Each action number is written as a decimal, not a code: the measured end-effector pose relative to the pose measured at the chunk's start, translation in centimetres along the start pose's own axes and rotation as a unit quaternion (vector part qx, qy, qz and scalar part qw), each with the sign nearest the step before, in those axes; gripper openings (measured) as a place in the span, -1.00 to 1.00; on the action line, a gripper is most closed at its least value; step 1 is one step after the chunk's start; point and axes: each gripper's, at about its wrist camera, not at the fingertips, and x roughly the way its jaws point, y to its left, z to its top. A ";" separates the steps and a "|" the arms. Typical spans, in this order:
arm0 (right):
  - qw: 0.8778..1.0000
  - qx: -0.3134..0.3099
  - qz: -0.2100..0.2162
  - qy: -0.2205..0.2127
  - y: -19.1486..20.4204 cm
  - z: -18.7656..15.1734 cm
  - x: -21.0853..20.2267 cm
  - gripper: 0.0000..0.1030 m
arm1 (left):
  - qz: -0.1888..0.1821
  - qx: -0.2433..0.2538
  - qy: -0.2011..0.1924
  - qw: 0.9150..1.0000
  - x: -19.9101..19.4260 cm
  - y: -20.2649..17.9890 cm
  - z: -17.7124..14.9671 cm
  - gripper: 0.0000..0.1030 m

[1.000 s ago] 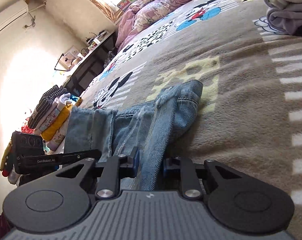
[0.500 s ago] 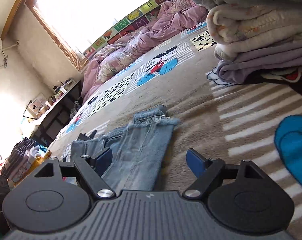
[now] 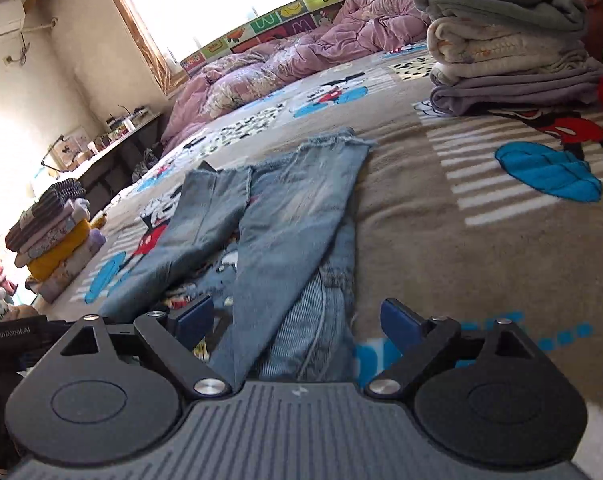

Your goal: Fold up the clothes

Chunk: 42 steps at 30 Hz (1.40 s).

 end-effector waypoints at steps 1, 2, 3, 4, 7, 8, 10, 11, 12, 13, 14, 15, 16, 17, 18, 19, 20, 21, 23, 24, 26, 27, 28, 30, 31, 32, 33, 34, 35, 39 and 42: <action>1.000 0.009 -0.016 0.014 0.1 -1.2 -0.5 0.76 | 0.004 -0.011 0.007 1.000 -0.2 -0.1 -0.9 0.37; 0.999 0.017 -0.025 0.020 0.2 -2.1 -1.1 0.76 | 0.004 -0.018 0.007 1.000 -0.4 -0.4 -1.6 0.39; 0.999 0.025 -0.028 0.016 0.2 -2.9 -1.8 0.75 | 0.004 -0.024 0.008 1.000 -0.6 -0.7 -2.4 0.39; 0.999 0.032 -0.028 0.015 0.4 -3.6 -2.2 0.75 | 0.004 -0.031 0.008 0.999 -0.7 -0.9 -3.1 0.39; 0.998 0.060 -0.006 0.013 0.7 -4.8 -2.6 0.59 | -0.001 -0.032 0.001 0.999 -0.6 -2.0 -4.1 -0.26; 0.997 0.072 0.010 0.012 0.7 -5.0 -2.2 0.48 | 0.001 -0.028 -0.007 1.000 -0.3 -2.1 -4.0 -0.65; 0.997 0.075 0.036 0.004 0.6 -4.6 -0.8 -0.26 | -0.020 -0.027 -0.047 0.998 -1.4 -2.2 -3.7 -0.93; 0.996 0.075 0.048 -0.009 0.7 -4.2 -0.8 -0.63 | -0.040 -0.028 -0.077 0.996 -2.7 -2.1 -3.7 -0.94; 0.995 0.077 0.061 -0.029 0.8 -4.0 -1.5 -0.63 | -0.054 -0.026 -0.106 0.993 -4.0 -2.0 -4.2 -0.94; 0.995 0.057 0.065 -0.049 1.4 -4.0 -2.6 -0.63 | -0.040 -0.027 -0.086 0.995 -3.4 -1.5 -5.1 -0.92; 0.997 0.034 0.056 -0.042 1.7 -4.5 -3.0 -0.64 | -0.026 -0.028 -0.067 0.997 -2.8 -1.0 -6.0 -0.92; 0.999 0.029 0.041 -0.009 1.5 -5.1 -2.5 -0.64 | -0.012 -0.029 -0.047 0.998 -2.2 -0.5 -6.8 -0.88; 0.999 0.025 0.027 0.025 1.3 -5.8 -1.9 -0.62 | -0.002 -0.030 -0.033 0.999 -1.8 -0.1 -7.6 -0.87; 0.999 0.018 0.020 0.038 1.2 -6.1 -1.9 -0.64 | -0.009 -0.030 -0.039 0.999 -2.1 0.0 -7.6 -0.85; 0.999 0.009 0.020 0.030 1.4 -6.0 -2.3 -0.63 | -0.016 -0.039 -0.027 0.999 -2.3 0.1 -7.2 -0.67; 1.000 -0.005 0.016 0.022 1.7 -5.8 -2.8 -0.51 | -0.024 -0.049 -0.018 0.998 -2.4 0.2 -6.8 -0.50; 1.000 -0.012 0.010 0.015 1.9 -5.9 -3.3 -0.27 | -0.039 -0.058 -0.016 0.997 -2.4 0.5 -6.8 -0.12; 1.000 -0.009 0.008 0.010 1.9 -6.1 -3.7 -0.05 | -0.049 -0.064 -0.015 0.997 -2.5 0.6 -6.9 -0.05; 1.000 -0.012 -0.001 -0.004 2.1 -6.4 -4.5 0.25 | -0.039 -0.044 -0.019 0.998 -2.5 -0.1 -7.2 -0.06; 1.000 -0.025 -0.015 -0.012 2.5 -6.5 -4.8 0.25 | -0.033 -0.033 -0.021 0.999 -2.5 -0.4 -7.3 -0.06; 0.998 -0.046 -0.038 -0.029 3.1 -6.6 -5.3 0.29 | -0.015 -0.010 -0.029 0.999 -3.0 -1.3 -7.0 -0.05; 0.997 -0.049 -0.040 -0.037 3.1 -6.6 -5.5 0.35 | -0.010 -0.014 -0.040 0.999 -3.3 -1.3 -6.8 -0.02; 0.997 -0.052 -0.041 -0.044 3.1 -6.6 -5.6 0.54 | -0.001 -0.013 -0.050 0.999 -3.4 -1.2 -6.6 -0.01; 0.996 -0.056 -0.044 -0.059 2.9 -6.3 -5.5 0.58 | 0.011 -0.010 -0.064 0.998 -3.5 -1.0 -6.3 -0.01; 0.995 -0.058 -0.045 -0.063 2.9 -6.0 -5.2 0.58 | 0.016 -0.009 -0.069 0.997 -3.5 -0.9 -6.2 -0.01; 0.995 -0.058 -0.042 -0.066 2.8 -5.7 -4.9 0.58 | 0.018 -0.007 -0.073 0.997 -3.5 -0.7 -6.0 -0.01; 0.995 -0.058 -0.037 -0.069 2.7 -5.4 -4.6 0.57 | 0.014 -0.006 -0.076 0.997 -3.5 -0.6 -5.7 0.00; 0.995 -0.057 -0.032 -0.072 2.7 -5.1 -4.4 0.57 | 0.010 -0.005 -0.079 0.997 -3.6 -0.5 -5.4 0.00; 0.995 -0.056 -0.028 -0.075 2.6 -4.8 -4.1 0.56 | 0.006 -0.003 -0.081 0.997 -3.7 -0.4 -5.0 0.01; 0.996 -0.040 -0.006 -0.084 2.1 -3.5 -3.1 0.56 | -0.021 0.003 -0.076 0.997 -4.0 0.6 -2.7 0.01; 0.996 -0.022 0.012 -0.080 1.7 -2.8 -2.3 0.56 | -0.049 0.005 -0.072 0.996 -4.3 1.3 0.1 0.01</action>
